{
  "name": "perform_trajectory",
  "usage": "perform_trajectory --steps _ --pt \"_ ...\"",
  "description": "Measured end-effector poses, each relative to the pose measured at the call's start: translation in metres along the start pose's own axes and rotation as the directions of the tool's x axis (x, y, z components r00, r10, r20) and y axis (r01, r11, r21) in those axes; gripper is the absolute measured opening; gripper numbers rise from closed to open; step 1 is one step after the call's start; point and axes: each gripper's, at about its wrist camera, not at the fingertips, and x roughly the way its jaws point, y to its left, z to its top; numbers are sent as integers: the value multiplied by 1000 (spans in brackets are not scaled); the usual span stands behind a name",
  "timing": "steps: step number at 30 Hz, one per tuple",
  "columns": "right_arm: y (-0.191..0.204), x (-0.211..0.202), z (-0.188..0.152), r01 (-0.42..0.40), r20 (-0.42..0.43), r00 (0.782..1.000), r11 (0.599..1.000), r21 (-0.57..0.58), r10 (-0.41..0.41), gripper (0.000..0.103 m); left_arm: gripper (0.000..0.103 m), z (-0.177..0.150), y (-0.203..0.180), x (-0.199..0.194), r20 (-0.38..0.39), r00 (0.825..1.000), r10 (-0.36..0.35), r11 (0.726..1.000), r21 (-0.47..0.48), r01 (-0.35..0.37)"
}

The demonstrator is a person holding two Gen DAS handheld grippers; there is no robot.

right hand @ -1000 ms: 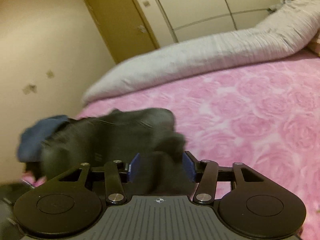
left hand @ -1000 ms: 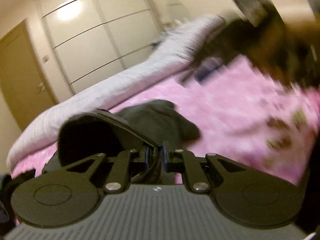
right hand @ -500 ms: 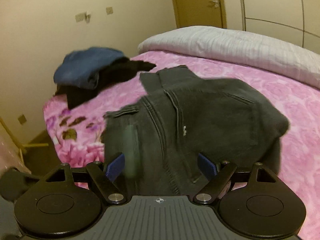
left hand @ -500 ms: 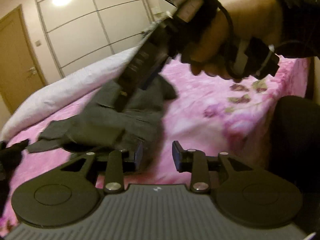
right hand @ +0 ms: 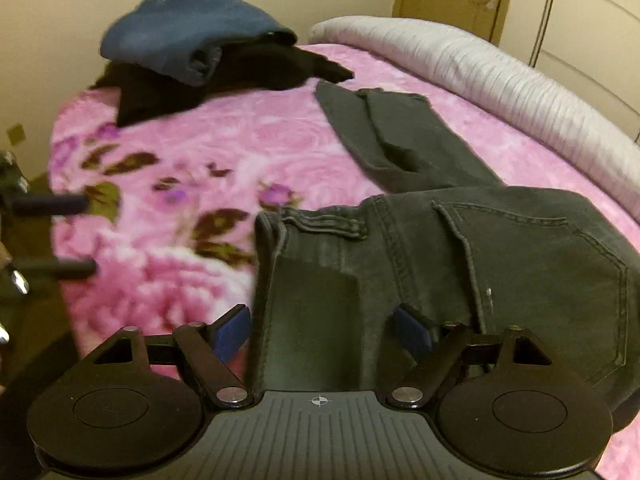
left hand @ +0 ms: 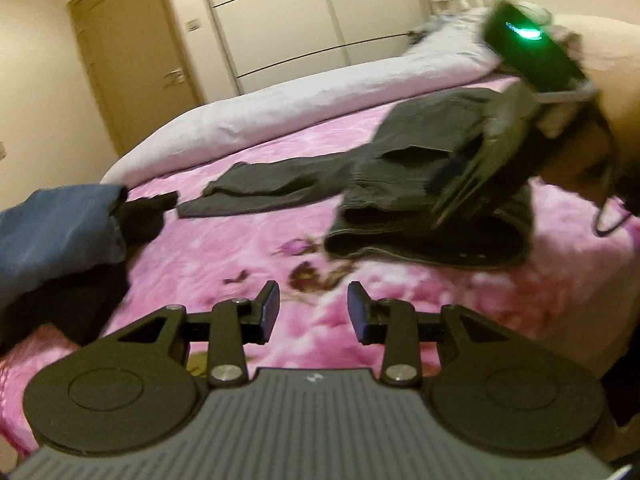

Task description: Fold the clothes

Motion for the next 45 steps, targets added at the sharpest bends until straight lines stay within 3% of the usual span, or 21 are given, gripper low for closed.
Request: perform_trajectory --steps 1,2,5,7,9,11,14,16,19,21,23,25,28,30,32,35,37,38,40,45 --pt "-10 -7 -2 -21 25 1000 998 51 19 18 33 2 2 0 7 1000 1 1000 -3 -1" --pt "-22 -19 -5 -40 56 998 994 104 34 5 34 5 5 -1 14 1000 1 1000 -6 -1" --pt "-66 -69 -14 -91 158 986 961 260 51 4 43 21 -1 2 57 998 -27 999 43 25" --pt "-94 -108 -28 -74 212 977 939 336 1 4 48 32 -9 6 79 995 -54 996 80 47" --pt "-120 -147 -46 -53 260 964 911 410 -61 4 62 45 -21 14 99 991 -92 990 115 81" --pt "-139 -183 -67 -6 280 949 876 482 -148 4 66 57 -35 20 123 982 -143 979 160 123" --pt "-172 -227 -118 52 269 921 773 632 -282 4 66 72 -59 33 136 966 -220 948 262 179" --pt "-191 -242 -153 62 236 914 690 721 -329 4 66 80 -77 34 147 945 -293 917 323 234" --pt "-218 -252 -208 51 179 912 536 843 -369 4 66 87 -106 34 151 904 -400 849 433 303" --pt "-230 -251 -232 50 148 911 458 887 -385 4 66 89 -125 35 139 891 -432 810 495 315" --pt "-240 -250 -249 43 129 911 401 915 -393 4 66 90 -136 44 110 885 -452 794 502 343" --pt "-241 -253 -253 24 150 910 408 913 -387 4 66 92 -142 48 86 872 -481 780 497 381" --pt "-235 -260 -247 29 182 905 482 876 -384 4 66 92 -151 46 67 842 -535 713 570 408" --pt "-229 -269 -245 49 193 895 520 853 -402 11 66 89 -155 43 52 826 -562 667 618 416" --pt "-221 -281 -247 81 203 876 549 832 -437 35 66 86 -155 40 34 812 -583 632 647 426" --pt "-214 -300 -251 100 232 847 572 814 -478 55 67 78 -154 27 4 777 -630 582 665 468" --pt "-208 -308 -252 71 275 840 598 799 -468 68 67 67 -157 19 -15 757 -653 536 698 476" --pt "-206 -307 -251 60 289 842 610 790 -456 77 67 61 -162 17 -26 752 -659 509 720 472" --pt "-207 -299 -243 48 296 854 631 774 -428 82 67 49 -173 15 -47 747 -664 461 759 459" --pt "-214 -274 -227 25 304 878 672 740 -368 83 67 30 -196 14 -80 746 -661 366 834 413"
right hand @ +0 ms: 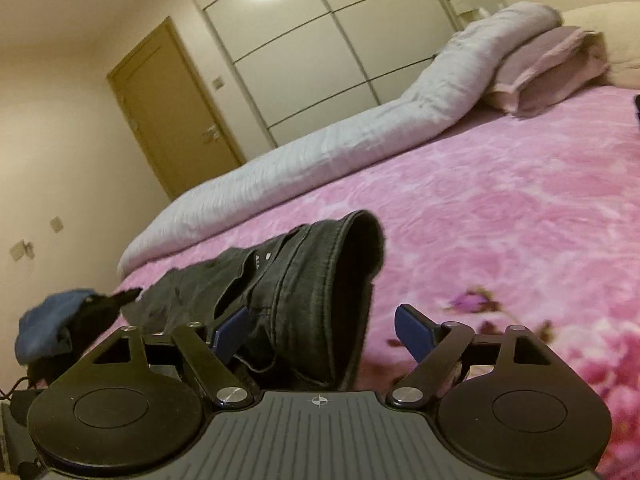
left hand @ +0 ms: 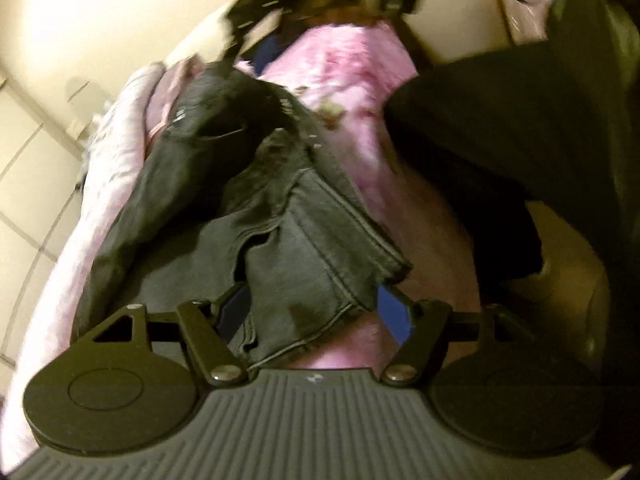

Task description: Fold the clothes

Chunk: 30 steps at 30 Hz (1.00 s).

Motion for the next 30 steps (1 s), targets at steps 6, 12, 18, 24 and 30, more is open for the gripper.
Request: perform_trajectory --steps 6,12,18,24,30 --pt "-25 49 7 -25 -27 999 991 133 29 78 32 6 9 14 -39 997 -74 996 -62 71" --pt "-39 42 23 -36 -27 999 979 200 42 8 15 31 20 1 -32 998 -58 995 -81 55" --pt "-67 -5 93 -12 89 996 989 148 -1 7 13 110 49 2 128 986 -107 986 -113 122" --pt "-109 21 182 67 99 993 998 13 -68 7 12 201 89 73 263 959 -102 964 -212 161" --pt "-176 92 255 139 70 989 988 -74 -134 7 12 264 126 180 285 955 -82 917 -354 184"
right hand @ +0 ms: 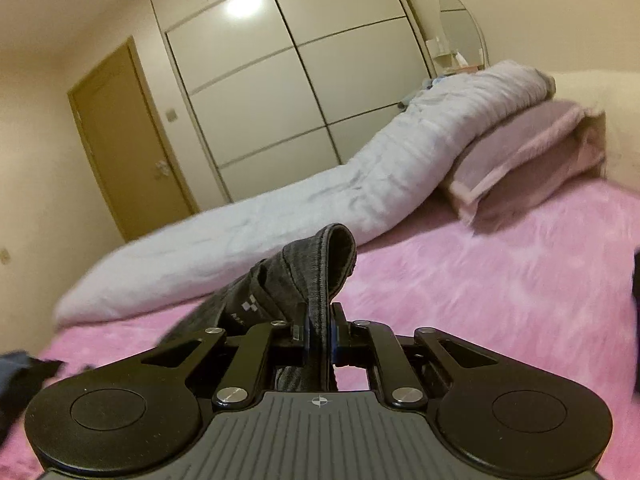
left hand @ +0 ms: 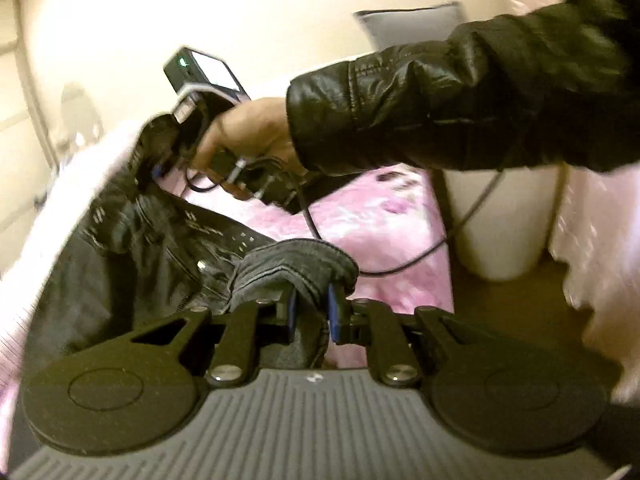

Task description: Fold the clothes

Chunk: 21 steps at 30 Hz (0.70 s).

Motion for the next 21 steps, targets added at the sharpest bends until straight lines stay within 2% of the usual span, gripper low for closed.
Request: perform_trajectory --steps 2,4,6,7,8,9,10,11,15,18,21 --pt "-22 31 8 -6 -22 1000 999 -42 5 8 13 -2 10 34 -28 1000 -9 999 -51 7" --pt "-47 71 9 -27 -114 993 998 -56 20 9 17 -11 21 62 -55 998 -27 995 -96 22" --pt "-63 98 -2 33 -213 976 996 -86 -51 14 19 -20 30 76 -68 997 -37 991 -131 28" --pt "-68 105 -8 72 -228 969 991 -115 -97 24 22 -26 32 75 -67 997 -38 989 -143 28" --pt "-72 107 -15 110 -229 963 985 -137 -139 34 28 -33 34 69 -66 997 -40 987 -159 29" --pt "-74 104 -21 138 -222 960 980 -145 -168 39 35 -39 36 59 -63 998 -32 984 -177 21" --pt "-76 99 -27 157 -222 957 977 -147 -188 45 37 -45 39 49 -59 998 -24 981 -196 12" --pt "-77 91 -33 171 -224 953 974 -150 -202 47 38 -51 41 39 -56 998 -16 977 -214 4" --pt "-58 36 -56 165 -230 953 974 -157 -199 49 44 -87 52 -18 -142 983 116 969 -200 -143" --pt "-27 -15 -76 128 -216 963 980 -151 -159 52 46 -125 70 -76 -256 939 231 938 -199 -285" --pt "9 -56 -97 81 -206 972 984 -156 -113 55 47 -168 84 -129 -371 857 356 890 -145 -433"
